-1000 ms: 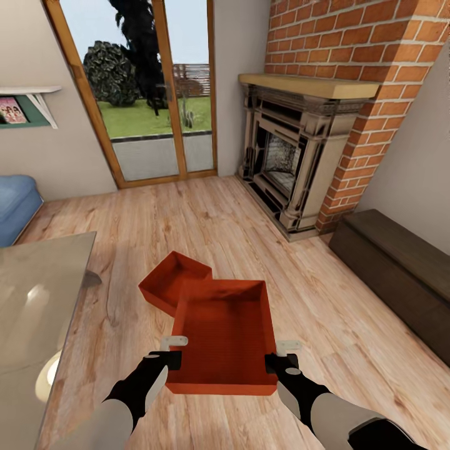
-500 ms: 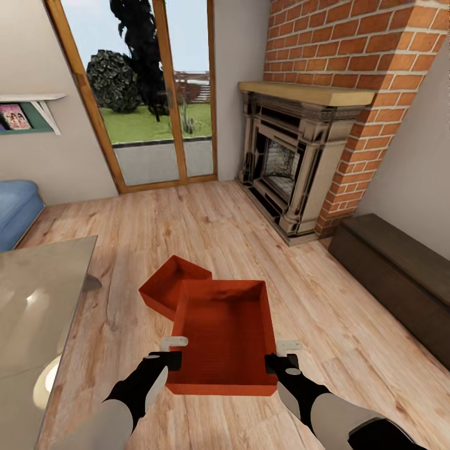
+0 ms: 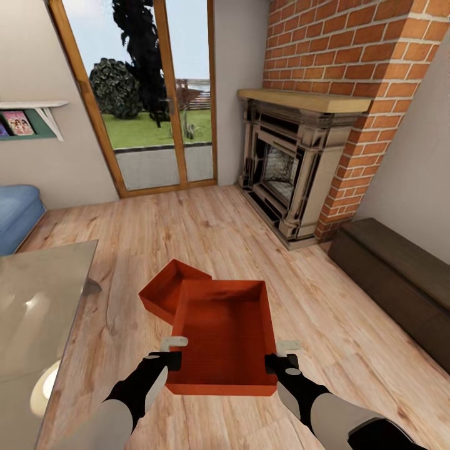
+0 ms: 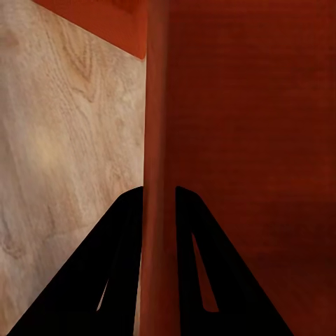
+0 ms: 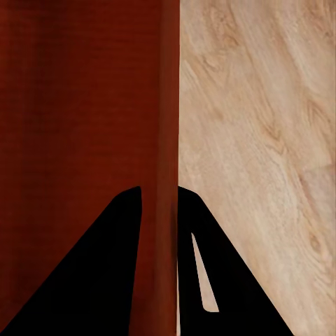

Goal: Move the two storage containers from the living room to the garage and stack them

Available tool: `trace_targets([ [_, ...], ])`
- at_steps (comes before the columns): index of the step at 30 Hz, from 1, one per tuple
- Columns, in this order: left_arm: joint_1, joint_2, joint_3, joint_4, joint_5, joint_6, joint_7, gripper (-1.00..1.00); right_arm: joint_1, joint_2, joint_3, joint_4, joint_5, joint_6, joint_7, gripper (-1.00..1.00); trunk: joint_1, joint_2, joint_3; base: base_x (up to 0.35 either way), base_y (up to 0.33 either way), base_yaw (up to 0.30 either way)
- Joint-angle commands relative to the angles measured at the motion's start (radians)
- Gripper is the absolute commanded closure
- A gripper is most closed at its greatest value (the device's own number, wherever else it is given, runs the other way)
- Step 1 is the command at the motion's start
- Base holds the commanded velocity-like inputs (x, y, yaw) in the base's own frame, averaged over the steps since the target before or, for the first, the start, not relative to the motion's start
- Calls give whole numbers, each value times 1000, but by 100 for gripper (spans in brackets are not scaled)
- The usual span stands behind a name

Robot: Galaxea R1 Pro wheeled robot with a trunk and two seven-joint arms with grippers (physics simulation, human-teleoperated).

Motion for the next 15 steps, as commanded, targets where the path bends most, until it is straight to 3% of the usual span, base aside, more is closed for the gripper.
trace_targets([
  [1, -1, 0, 10, -4, -14, 7, 9, 100, 0, 1, 6, 1, -14, -1, 3, 100, 0, -1, 0, 0, 0, 0],
  [15, -1, 0, 11, -4, -13, 7, 9, 100, 0, 2, 6, 1, -13, 0, 3, 100, 0, -1, 22, 0, 0, 0],
])
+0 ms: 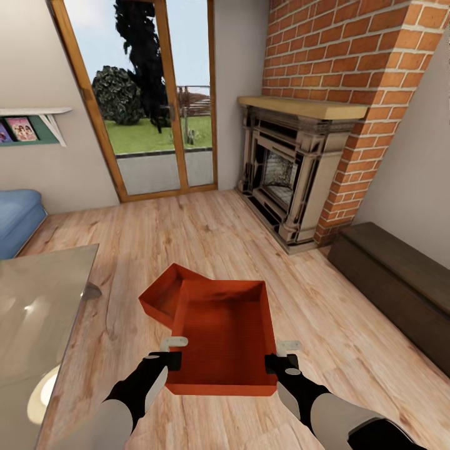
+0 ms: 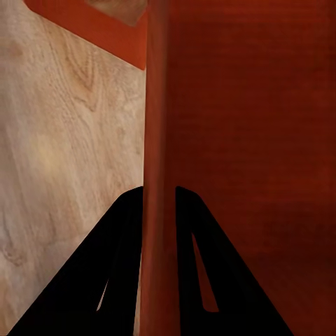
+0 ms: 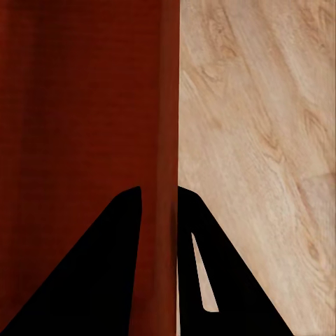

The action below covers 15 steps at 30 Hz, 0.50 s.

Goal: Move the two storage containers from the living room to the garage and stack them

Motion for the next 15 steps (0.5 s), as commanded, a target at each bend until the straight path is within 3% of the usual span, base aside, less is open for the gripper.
trace_targets([
  [1, -1, -1, 10, -4, -13, 7, 9, 100, 0, 1, 5, 1, -14, -1, 5, 100, 0, -1, 0, 0, 0, 0],
  [15, -1, -1, 11, -5, -13, 7, 9, 100, 0, 1, 5, 1, -14, -1, 5, 100, 0, -1, 22, 0, 0, 0],
])
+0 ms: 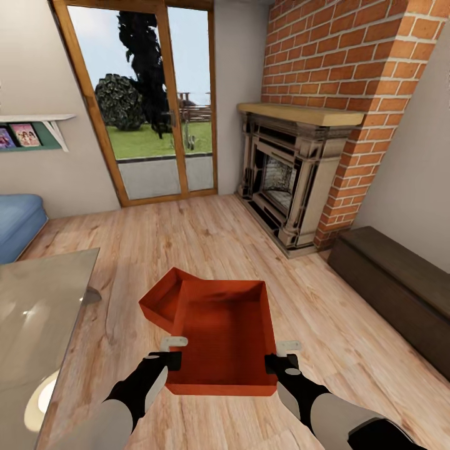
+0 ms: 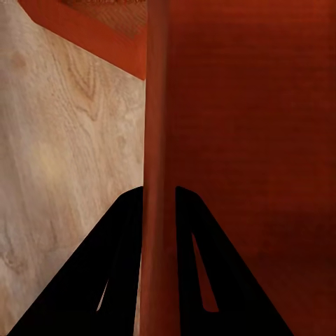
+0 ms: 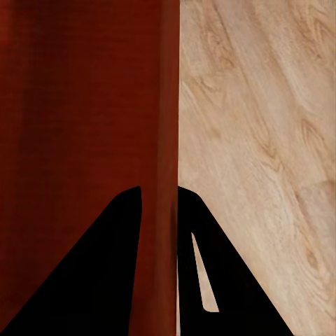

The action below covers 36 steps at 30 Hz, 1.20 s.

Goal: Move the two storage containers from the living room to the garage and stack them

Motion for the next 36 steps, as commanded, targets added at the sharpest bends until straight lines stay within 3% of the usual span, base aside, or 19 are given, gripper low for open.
trace_targets([
  [1, -1, -1, 11, -4, -13, 7, 9, 100, 0, 1, 5, 1, -14, -1, 5, 100, 0, -1, 0, 0, 0, -4],
  [36, -1, -1, 10, -6, -13, 6, 9, 100, 0, 1, 5, 6, -14, -1, 5, 100, 0, -1, 46, 0, 0, -81],
])
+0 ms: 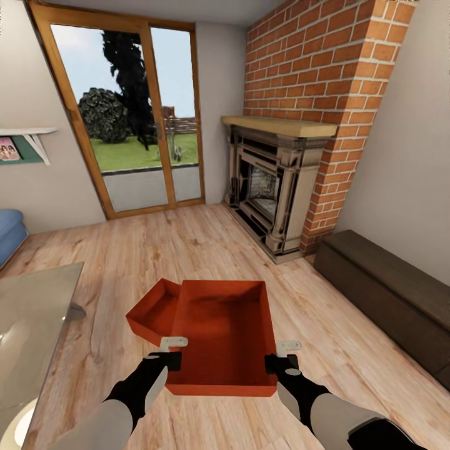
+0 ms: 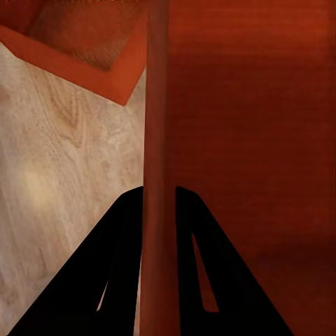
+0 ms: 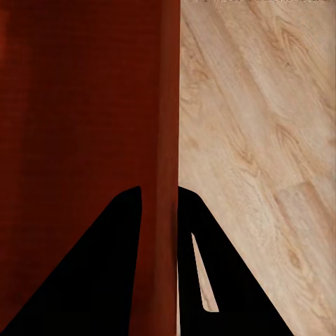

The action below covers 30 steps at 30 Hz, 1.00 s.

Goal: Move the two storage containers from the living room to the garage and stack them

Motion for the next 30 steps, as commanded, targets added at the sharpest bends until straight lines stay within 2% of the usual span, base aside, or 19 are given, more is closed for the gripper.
trace_targets([
  [1, -1, -1, 10, -6, -13, 5, 9, 100, 0, 1, 12, 3, -20, -1, 3, 100, 0, -1, 0, 0, 0, -1],
  [30, -1, -1, 10, -6, -16, -2, 9, 100, 0, 1, 12, 2, -20, -1, 3, 100, 0, -1, 45, 0, 0, 0],
])
